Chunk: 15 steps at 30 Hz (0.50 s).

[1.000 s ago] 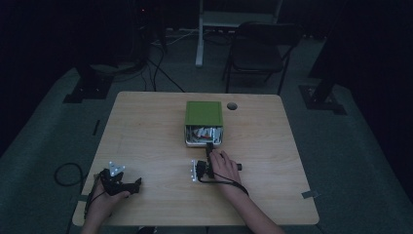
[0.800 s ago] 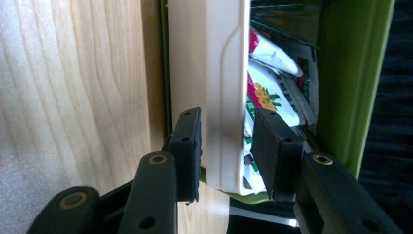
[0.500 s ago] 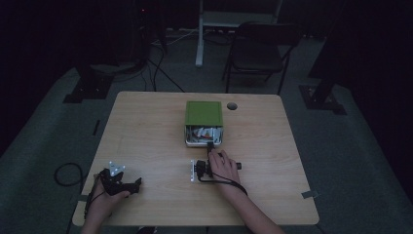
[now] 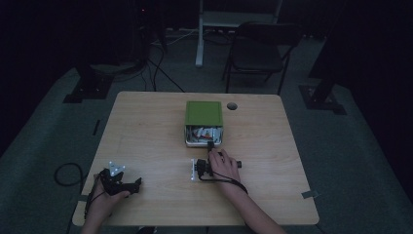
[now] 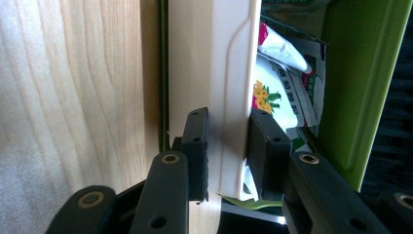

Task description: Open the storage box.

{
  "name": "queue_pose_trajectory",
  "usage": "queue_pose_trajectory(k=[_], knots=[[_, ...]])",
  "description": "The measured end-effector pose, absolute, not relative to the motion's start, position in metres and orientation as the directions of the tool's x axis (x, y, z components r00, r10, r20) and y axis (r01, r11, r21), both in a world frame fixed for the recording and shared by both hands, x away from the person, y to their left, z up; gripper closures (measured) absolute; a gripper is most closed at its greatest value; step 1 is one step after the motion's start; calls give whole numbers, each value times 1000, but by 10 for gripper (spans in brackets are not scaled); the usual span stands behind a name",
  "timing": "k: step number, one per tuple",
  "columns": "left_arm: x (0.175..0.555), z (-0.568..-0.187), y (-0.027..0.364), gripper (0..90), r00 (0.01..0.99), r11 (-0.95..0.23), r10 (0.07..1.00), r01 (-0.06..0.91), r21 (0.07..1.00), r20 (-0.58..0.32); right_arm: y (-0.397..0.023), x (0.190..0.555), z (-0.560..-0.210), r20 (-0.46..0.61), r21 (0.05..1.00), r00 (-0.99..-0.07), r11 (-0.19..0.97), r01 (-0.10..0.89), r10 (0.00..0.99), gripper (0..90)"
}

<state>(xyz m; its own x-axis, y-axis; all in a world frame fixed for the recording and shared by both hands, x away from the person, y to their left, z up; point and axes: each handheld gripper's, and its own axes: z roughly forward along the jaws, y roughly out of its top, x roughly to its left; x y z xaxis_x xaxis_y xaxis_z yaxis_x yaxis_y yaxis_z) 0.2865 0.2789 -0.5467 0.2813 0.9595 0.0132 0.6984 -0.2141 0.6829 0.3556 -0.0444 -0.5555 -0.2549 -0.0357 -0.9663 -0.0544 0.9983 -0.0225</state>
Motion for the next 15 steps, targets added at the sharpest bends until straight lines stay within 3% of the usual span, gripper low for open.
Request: queue_pose_trajectory(k=[15], knots=[[287, -547, 279, 1, 281, -214, 959, 698, 683, 13, -44, 351, -550, -955, -2, -297, 998, -57, -18, 719]])
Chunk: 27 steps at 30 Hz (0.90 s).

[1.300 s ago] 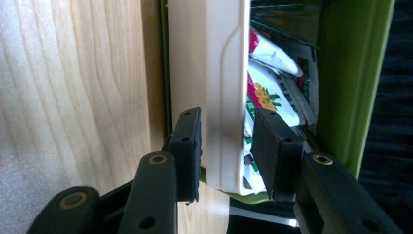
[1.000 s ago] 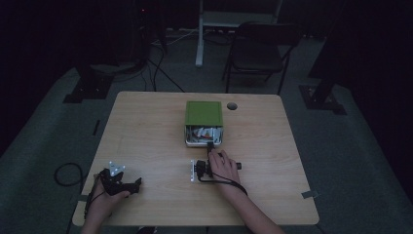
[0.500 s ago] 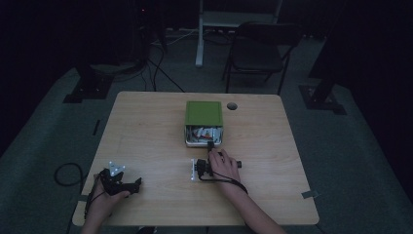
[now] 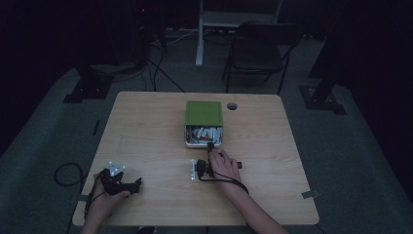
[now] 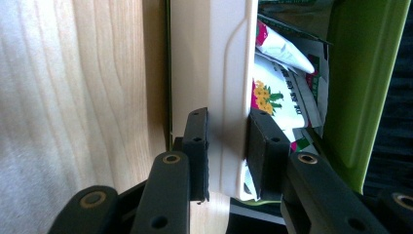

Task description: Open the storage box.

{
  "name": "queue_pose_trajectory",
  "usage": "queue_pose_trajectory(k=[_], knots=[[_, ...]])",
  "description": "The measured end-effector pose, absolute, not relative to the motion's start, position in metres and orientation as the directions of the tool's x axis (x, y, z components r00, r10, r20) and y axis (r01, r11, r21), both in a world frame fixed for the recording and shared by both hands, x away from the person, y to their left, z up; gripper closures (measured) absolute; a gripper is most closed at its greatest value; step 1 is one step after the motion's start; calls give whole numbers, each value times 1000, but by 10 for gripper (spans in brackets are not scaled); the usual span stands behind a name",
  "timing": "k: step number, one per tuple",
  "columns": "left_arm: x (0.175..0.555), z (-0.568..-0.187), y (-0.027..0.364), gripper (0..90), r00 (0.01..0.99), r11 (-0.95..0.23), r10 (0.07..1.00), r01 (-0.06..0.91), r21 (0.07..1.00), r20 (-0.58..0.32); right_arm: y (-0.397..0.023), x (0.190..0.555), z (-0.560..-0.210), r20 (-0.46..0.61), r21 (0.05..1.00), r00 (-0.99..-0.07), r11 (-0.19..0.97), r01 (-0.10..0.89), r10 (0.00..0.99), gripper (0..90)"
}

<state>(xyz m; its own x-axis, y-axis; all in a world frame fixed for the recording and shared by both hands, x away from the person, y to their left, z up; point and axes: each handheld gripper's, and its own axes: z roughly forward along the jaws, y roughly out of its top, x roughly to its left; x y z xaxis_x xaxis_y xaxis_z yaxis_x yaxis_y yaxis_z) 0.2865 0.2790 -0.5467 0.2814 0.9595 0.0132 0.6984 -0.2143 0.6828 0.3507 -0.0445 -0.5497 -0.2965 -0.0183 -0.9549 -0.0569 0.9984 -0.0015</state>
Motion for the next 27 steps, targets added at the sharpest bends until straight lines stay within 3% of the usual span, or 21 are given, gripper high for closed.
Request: queue_pose_trajectory(k=[27], knots=[[287, -547, 279, 1, 282, -215, 959, 699, 683, 13, -45, 315, -546, -945, 4, -326, 997, -83, -23, 719]])
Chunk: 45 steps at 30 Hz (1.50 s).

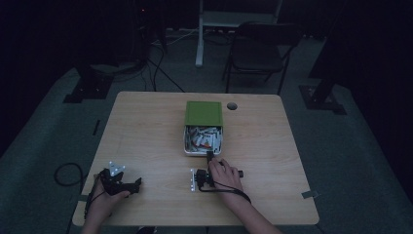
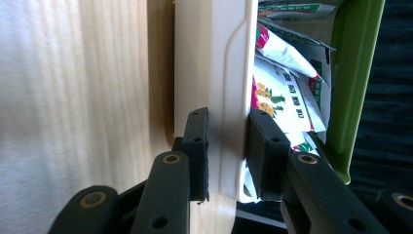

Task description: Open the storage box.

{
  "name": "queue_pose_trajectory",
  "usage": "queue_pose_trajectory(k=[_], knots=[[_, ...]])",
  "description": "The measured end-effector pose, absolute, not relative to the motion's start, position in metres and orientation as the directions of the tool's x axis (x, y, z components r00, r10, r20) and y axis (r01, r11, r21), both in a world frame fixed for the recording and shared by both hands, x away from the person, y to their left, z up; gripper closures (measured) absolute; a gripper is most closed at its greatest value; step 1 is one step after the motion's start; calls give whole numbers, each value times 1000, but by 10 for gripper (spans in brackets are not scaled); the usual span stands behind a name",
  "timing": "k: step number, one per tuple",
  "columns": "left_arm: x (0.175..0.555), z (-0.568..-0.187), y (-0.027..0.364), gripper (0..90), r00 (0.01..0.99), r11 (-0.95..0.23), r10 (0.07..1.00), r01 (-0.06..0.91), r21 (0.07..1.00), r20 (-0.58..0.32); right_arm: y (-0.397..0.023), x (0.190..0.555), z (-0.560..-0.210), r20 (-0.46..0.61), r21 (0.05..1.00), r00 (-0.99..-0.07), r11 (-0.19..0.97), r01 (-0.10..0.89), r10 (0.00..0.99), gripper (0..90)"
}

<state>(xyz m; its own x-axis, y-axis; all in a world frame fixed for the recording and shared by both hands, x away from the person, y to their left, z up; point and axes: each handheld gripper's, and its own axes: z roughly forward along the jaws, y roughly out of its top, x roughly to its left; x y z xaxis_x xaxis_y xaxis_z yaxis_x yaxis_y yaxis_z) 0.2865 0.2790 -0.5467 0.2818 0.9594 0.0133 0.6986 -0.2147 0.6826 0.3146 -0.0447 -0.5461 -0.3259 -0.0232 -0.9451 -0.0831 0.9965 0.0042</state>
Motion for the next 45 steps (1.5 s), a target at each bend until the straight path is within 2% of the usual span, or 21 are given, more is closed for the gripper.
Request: queue_pose_trajectory(k=[25, 32, 45], knots=[[286, -547, 279, 1, 282, -215, 959, 699, 683, 13, -50, 283, -547, -940, -5, -338, 993, -117, -44, 718], [286, -547, 279, 1, 282, -214, 959, 698, 683, 13, -53, 276, -551, -942, -32, -328, 991, -126, -72, 717], [286, -547, 279, 1, 282, -215, 959, 699, 682, 14, -54, 267, -549, -934, -10, -352, 990, -140, -59, 718]])
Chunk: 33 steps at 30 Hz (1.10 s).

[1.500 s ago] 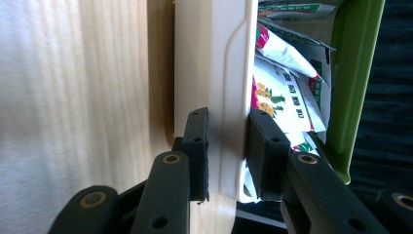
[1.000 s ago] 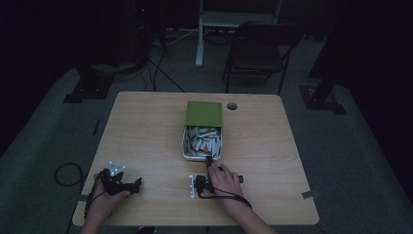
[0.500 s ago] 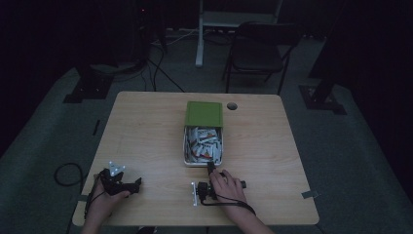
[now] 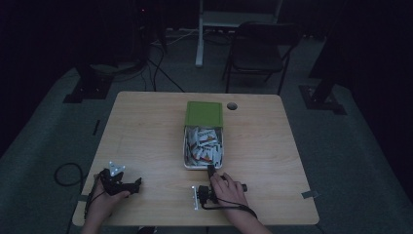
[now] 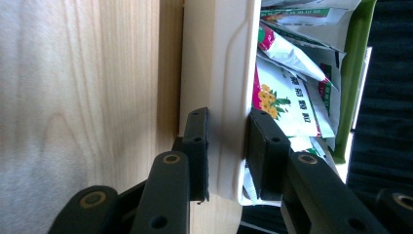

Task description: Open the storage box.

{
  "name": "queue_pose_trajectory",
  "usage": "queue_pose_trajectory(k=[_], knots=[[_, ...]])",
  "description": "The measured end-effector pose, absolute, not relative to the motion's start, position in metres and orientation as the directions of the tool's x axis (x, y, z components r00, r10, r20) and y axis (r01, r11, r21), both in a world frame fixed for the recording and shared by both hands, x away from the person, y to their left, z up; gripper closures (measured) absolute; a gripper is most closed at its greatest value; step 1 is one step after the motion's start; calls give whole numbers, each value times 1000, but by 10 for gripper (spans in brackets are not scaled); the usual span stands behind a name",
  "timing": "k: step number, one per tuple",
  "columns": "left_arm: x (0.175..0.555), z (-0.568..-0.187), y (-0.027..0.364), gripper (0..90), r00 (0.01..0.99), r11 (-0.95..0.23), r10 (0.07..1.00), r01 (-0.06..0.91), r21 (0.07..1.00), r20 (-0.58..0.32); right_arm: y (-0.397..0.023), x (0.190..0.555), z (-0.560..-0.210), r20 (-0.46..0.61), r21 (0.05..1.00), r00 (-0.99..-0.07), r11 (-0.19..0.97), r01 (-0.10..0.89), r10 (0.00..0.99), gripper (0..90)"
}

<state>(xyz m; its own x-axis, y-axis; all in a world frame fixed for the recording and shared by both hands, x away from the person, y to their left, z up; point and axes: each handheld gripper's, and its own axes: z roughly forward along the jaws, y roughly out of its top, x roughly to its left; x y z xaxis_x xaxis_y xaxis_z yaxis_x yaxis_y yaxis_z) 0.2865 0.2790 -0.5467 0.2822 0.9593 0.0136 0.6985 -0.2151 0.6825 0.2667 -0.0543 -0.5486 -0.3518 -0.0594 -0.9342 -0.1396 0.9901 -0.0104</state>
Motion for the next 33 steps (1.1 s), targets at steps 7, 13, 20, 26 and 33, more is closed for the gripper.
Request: queue_pose_trajectory(k=[7, 13, 20, 26, 33], knots=[[286, -547, 279, 1, 282, -215, 959, 699, 682, 13, -55, 264, -548, -932, 3, -360, 990, -143, -49, 718], [287, -547, 279, 1, 282, -215, 959, 699, 683, 13, -57, 266, -541, -909, 54, -416, 988, -146, -12, 689], [286, -547, 279, 1, 282, -215, 959, 699, 682, 13, -62, 266, -529, -856, 191, -509, 969, -155, 87, 651], [286, -547, 279, 1, 282, -215, 959, 699, 682, 13, -67, 267, -522, -789, 330, -581, 935, -128, 199, 632], [286, -547, 279, 1, 282, -215, 959, 699, 683, 13, -79, 272, -513, -682, 510, -641, 857, -74, 351, 636]])
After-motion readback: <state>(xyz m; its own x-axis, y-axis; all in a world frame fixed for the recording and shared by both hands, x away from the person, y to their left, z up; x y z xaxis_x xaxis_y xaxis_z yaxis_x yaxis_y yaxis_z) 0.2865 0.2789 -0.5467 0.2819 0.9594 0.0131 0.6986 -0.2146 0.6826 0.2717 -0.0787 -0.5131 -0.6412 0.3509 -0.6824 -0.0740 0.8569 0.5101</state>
